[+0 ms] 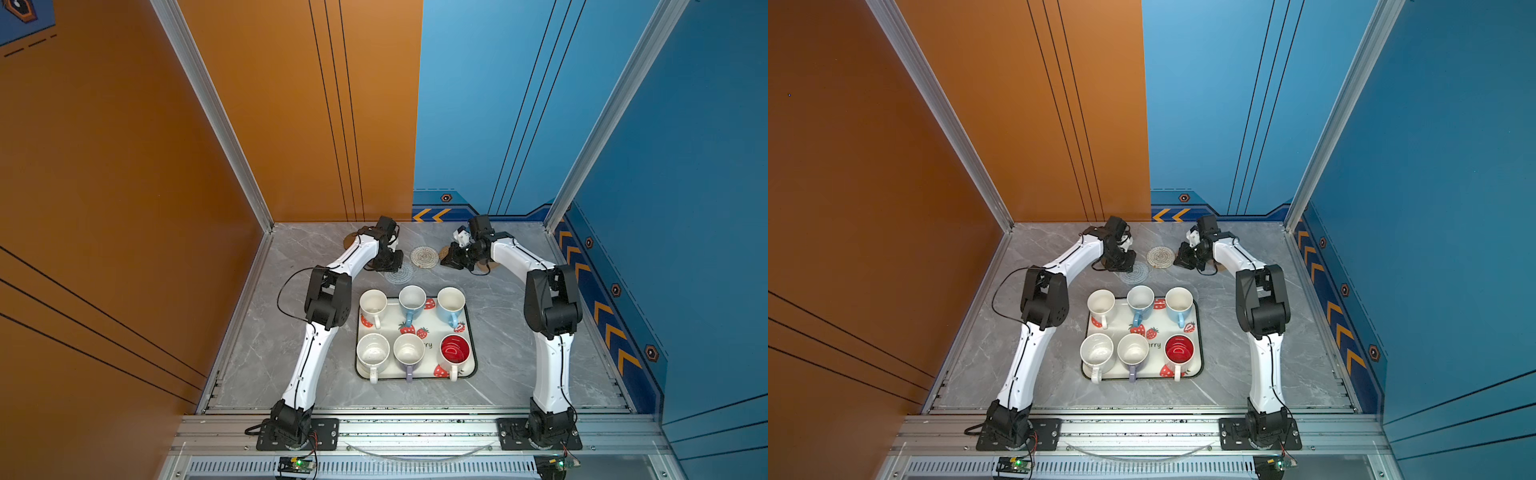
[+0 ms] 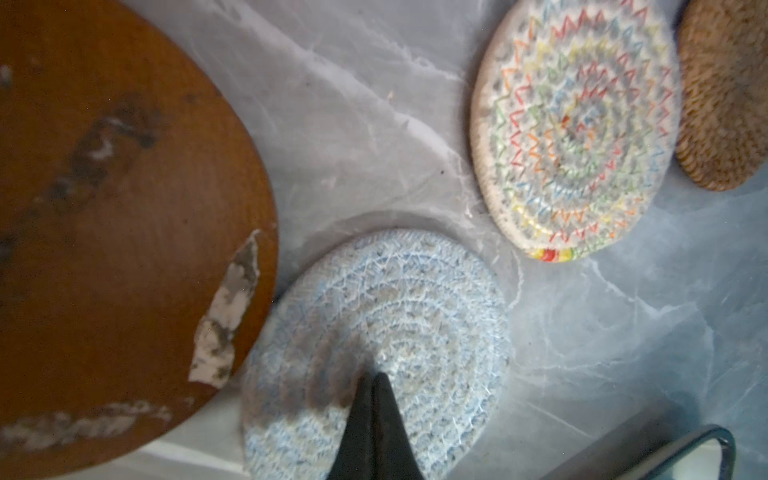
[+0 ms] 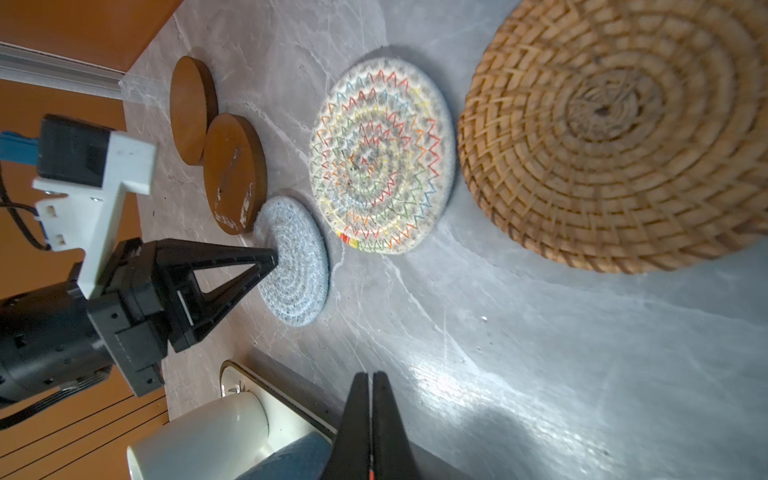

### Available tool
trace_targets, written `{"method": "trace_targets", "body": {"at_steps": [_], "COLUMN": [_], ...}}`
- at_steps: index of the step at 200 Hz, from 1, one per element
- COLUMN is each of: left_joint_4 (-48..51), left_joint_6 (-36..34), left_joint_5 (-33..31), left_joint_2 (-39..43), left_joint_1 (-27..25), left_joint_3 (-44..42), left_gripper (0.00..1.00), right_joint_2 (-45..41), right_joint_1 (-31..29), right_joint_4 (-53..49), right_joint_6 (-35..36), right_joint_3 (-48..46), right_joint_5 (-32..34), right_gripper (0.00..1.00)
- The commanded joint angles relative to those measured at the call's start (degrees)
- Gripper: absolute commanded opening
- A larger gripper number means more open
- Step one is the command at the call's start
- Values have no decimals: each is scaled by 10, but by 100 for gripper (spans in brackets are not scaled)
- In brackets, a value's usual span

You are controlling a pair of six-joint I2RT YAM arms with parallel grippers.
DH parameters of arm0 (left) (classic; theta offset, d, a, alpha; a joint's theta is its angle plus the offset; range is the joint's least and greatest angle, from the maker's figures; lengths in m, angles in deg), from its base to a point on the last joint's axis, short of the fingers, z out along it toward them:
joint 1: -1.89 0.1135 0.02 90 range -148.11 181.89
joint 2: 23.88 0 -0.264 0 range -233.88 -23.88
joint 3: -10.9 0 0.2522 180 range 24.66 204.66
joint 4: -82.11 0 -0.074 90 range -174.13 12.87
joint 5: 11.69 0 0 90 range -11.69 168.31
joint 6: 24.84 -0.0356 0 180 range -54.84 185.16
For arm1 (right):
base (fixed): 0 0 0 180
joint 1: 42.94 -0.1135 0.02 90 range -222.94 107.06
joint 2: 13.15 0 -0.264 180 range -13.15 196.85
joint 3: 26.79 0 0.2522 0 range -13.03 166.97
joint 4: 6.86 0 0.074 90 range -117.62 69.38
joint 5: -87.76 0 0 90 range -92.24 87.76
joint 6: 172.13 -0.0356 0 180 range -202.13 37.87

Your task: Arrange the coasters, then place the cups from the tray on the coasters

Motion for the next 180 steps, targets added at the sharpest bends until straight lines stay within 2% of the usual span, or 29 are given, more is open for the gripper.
{"method": "trace_targets", "body": {"at_steps": [1,98,180], "left_joint_4": [17,16,13], "left_joint_6": [20,74,113], "left_joint_5": [-16,-25,-23], "left_joint_2": [-41,-97,-133], "left_joint_1": [12,24,30], "left_joint_3": [14,102,163], "left_gripper": [0,0,0], "right_joint_2": [-38,-76,-89], "right_joint_1": [-3,-1,2], "right_joint_4": [24,87,99], "right_joint_6": [0,-29,-35], "right_joint_3": [-22,-76,-95], "right_joint_5": [14,-7,-13], "right_gripper": [0,0,0]}}
